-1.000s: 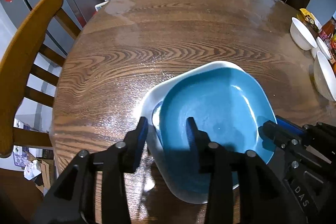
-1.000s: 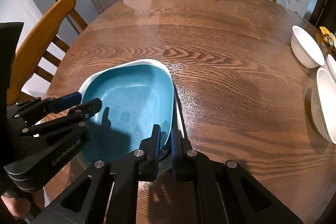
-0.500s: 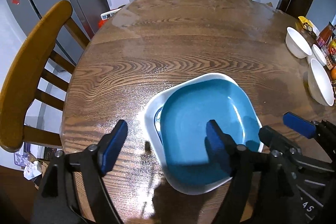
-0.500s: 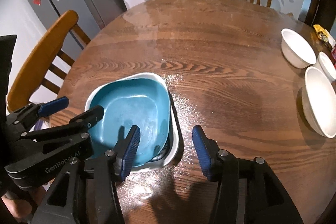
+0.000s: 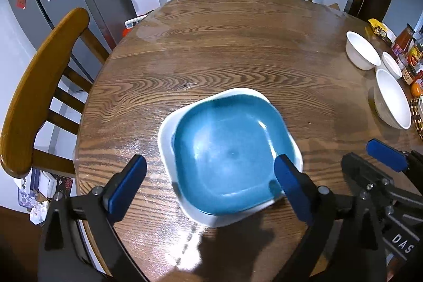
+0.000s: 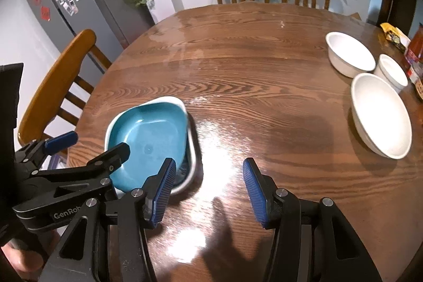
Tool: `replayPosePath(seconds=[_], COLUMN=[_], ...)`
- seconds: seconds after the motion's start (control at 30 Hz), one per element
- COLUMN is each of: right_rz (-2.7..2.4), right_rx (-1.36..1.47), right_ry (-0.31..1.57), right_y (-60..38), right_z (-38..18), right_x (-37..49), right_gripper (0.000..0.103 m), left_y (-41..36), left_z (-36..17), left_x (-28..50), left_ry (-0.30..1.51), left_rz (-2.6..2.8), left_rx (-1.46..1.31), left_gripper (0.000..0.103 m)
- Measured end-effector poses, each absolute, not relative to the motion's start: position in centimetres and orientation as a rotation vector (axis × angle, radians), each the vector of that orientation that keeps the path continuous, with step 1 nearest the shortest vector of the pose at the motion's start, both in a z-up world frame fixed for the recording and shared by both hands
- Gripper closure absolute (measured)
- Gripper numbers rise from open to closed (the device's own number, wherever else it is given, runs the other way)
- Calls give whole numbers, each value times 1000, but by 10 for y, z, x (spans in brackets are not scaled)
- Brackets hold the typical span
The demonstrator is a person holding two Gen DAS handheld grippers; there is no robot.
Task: Organize plates and bowls
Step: 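Move both tools away from the stack toward the large white bowl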
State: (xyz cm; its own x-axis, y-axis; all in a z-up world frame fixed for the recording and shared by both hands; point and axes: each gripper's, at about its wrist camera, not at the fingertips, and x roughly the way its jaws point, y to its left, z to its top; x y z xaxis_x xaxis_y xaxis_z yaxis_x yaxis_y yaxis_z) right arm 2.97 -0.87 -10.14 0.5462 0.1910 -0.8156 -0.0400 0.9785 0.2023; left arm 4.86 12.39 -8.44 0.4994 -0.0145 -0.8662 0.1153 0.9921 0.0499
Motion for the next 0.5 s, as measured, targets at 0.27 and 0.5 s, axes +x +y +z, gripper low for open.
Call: replayPosePath(seconds=[0.27,0.5], right_rz=[85,51], right_rx=[197,217], right_ry=[948,923], right_y=[-54,-89], right_z=[-90,-82], right_x=[13,2], right_gripper=[41,41], left_y=[88,50], left_z=[-72,-65], left_x=[38,33], left_ry=[1024,1007], left_rz=[-107,-156], left_rx=[120,139], left_gripper=[6,6])
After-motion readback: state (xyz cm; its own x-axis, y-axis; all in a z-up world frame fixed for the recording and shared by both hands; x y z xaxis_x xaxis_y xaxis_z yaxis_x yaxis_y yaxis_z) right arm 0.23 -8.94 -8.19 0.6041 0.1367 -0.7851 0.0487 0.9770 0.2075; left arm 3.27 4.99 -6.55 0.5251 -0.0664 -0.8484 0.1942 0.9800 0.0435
